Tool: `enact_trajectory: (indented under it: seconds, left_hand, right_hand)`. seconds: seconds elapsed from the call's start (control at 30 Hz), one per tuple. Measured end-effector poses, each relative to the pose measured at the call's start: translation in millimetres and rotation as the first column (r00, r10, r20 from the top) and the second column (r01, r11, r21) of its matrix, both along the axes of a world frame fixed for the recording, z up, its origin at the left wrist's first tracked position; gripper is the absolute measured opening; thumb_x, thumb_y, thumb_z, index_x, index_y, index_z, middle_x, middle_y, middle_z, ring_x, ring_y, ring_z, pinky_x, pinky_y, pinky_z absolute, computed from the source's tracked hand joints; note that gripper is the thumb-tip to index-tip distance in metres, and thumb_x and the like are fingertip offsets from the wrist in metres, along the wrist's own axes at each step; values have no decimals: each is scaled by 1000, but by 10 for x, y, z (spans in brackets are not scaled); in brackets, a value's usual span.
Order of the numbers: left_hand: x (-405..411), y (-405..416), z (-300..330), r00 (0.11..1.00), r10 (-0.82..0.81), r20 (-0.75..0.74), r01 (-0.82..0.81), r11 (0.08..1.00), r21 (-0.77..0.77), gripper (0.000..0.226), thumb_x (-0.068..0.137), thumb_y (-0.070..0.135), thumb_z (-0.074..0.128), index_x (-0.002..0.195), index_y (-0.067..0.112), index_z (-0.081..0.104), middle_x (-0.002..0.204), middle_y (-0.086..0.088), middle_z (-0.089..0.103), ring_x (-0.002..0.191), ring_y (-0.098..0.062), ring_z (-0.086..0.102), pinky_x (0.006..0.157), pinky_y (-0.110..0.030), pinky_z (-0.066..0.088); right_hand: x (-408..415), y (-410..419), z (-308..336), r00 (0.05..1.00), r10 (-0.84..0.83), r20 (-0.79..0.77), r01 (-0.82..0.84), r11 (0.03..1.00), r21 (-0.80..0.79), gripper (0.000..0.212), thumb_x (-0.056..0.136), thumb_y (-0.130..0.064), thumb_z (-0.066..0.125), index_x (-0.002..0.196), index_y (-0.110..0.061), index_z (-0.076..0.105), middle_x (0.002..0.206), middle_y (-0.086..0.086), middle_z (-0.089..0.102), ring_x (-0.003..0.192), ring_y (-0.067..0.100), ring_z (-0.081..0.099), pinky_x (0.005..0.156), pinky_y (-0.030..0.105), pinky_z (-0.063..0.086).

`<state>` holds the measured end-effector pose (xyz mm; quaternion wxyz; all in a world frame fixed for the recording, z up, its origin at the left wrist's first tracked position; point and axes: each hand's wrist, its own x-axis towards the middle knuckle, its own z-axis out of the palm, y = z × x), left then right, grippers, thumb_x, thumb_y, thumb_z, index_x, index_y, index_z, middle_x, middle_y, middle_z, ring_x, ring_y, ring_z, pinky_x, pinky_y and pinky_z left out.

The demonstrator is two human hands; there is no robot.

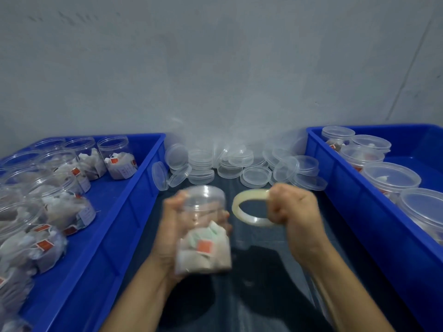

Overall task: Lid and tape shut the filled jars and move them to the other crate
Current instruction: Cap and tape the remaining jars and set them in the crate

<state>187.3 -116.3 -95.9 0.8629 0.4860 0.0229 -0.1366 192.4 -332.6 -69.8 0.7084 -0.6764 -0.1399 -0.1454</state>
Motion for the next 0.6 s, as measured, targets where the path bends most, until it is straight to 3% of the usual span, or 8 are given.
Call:
enact_trajectory:
  seconds: [0.07,0.1,0.17,0.23,0.33,0.43,0.53,0.6]
  left_hand:
    - [-5,56,16,998,-60,21,63,982,-180,100,51,64,93,122,-5,74,108,-27,73,84,-37,74,74,-45,63]
    - [-10,58,10,996,-75,50,83,978,-191,99,55,65,92,123,-5,74,110,-26,72,86,-36,74,76,-45,63]
    - [-14,-23,-20,990,-109,85,119,984,-129,92,58,66,90,119,-3,76,109,-25,71,87,-35,73,79,-45,62]
    - [-30,-124,-53,992,-79,100,79,997,8,95,54,68,91,116,-3,77,108,-26,71,87,-35,71,80,-44,58]
    - [-6,-178,-70,991,30,130,-51,986,161,109,51,70,92,123,-9,70,110,-33,70,90,-40,69,83,-46,57]
    - [35,-206,-119,953,213,214,-259,942,213,90,63,58,84,126,-4,66,114,-31,73,93,-39,72,77,-45,62]
    - [43,-248,-136,916,302,265,-367,896,249,84,61,57,84,126,9,64,106,-16,77,90,-27,76,74,-38,63]
    - [48,-279,-147,910,313,273,-382,888,256,82,63,56,86,127,10,62,103,-11,77,91,-27,75,84,-47,63]
  right_hand:
    - [14,-103,42,998,48,-32,-37,956,290,36,86,-20,50,51,-24,42,51,-8,27,52,13,20,57,38,14]
    - [28,-150,36,1000,7,-25,0,960,280,36,87,-21,50,52,-21,43,52,-6,29,52,14,21,57,39,16]
    - [64,-176,-16,995,-102,-20,103,990,97,37,92,-26,56,57,-16,50,55,-1,37,55,14,32,57,36,25]
    - [123,-121,-150,982,-186,-8,178,953,-246,38,99,-32,62,67,-12,58,60,5,49,60,12,43,61,36,35]
    - [224,-19,-385,962,-220,163,264,589,-764,40,103,-43,58,73,-16,59,69,-5,58,77,19,53,70,40,42]
    - [293,3,-519,966,-133,223,258,402,-878,40,101,-50,55,73,-22,62,75,-11,53,84,20,49,74,38,41]
    - [314,-4,-592,983,-108,147,177,367,-913,36,96,-54,57,79,-24,67,82,-11,59,88,17,49,77,37,45]
    - [300,-11,-590,991,-101,84,115,372,-921,29,95,-54,59,91,-30,75,91,-13,63,94,15,50,79,34,46]
